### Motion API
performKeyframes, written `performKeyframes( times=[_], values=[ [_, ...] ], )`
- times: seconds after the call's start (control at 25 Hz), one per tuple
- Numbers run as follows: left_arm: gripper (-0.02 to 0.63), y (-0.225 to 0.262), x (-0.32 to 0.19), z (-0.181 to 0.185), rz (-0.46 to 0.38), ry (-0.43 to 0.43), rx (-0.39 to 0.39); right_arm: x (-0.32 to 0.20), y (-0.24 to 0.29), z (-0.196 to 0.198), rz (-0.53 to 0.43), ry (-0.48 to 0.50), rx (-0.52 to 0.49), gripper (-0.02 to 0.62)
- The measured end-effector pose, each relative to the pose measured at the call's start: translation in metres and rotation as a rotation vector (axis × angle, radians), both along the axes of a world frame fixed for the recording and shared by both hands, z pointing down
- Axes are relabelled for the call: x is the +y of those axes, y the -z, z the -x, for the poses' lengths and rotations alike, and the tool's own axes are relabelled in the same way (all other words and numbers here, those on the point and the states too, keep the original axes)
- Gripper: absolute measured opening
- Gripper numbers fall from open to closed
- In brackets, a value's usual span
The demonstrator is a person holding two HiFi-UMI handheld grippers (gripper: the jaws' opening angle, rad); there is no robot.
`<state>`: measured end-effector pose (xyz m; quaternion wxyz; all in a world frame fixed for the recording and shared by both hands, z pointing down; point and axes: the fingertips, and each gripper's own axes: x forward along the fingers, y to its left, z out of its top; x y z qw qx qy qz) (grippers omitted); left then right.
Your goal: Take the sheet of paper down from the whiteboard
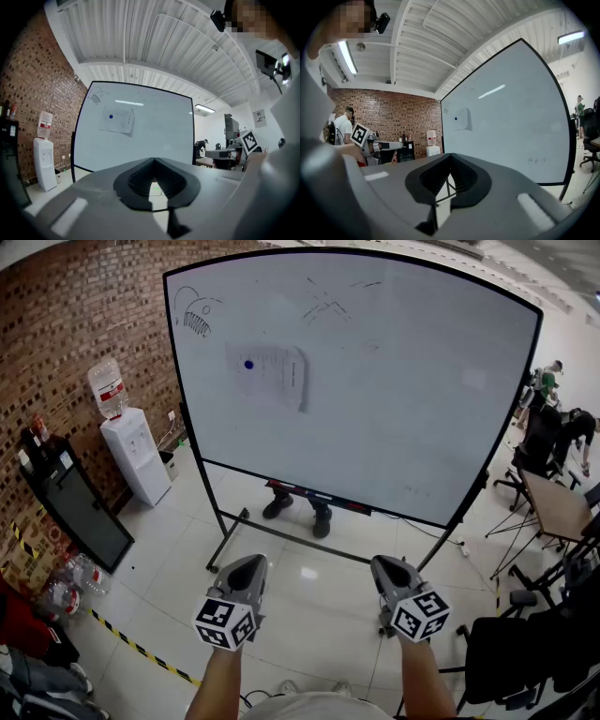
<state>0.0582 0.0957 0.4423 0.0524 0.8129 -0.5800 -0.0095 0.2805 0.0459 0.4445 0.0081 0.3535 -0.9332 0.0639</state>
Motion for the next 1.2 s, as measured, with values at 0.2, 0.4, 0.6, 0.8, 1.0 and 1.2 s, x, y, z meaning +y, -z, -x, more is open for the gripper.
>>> performKeyframes(
  times=[0.2, 0.4, 0.6, 0.8, 1.0, 1.2],
  values=[
    [0.003, -0.003, 0.01, 0.045, -0.006, 0.023, 0.003, 0.0, 0.002, 0.042, -0.007, 0.013, 0.003, 0.006],
    [0.003, -0.009, 0.013, 0.094, -0.004, 0.083, 0.031, -0.011, 0.003, 0.085, -0.01, 0.056, 0.026, 0.006],
    [0.003, -0.018, 0.005, 0.124, 0.001, 0.138, 0.056, -0.029, 0.002, 0.117, -0.016, 0.112, 0.048, 0.006],
    [0.003, -0.026, -0.03, 0.14, 0.019, 0.163, 0.046, -0.07, 0.0, 0.137, -0.024, 0.143, 0.033, 0.006],
    [0.003, -0.021, -0.095, 0.151, 0.015, 0.187, 0.014, -0.138, 0.008, 0.152, -0.053, 0.168, 0.007, 0.006],
    [0.003, -0.01, -0.169, 0.145, 0.002, 0.179, -0.007, -0.21, 0.033, 0.165, -0.1, 0.2, -0.012, 0.006]
  ],
)
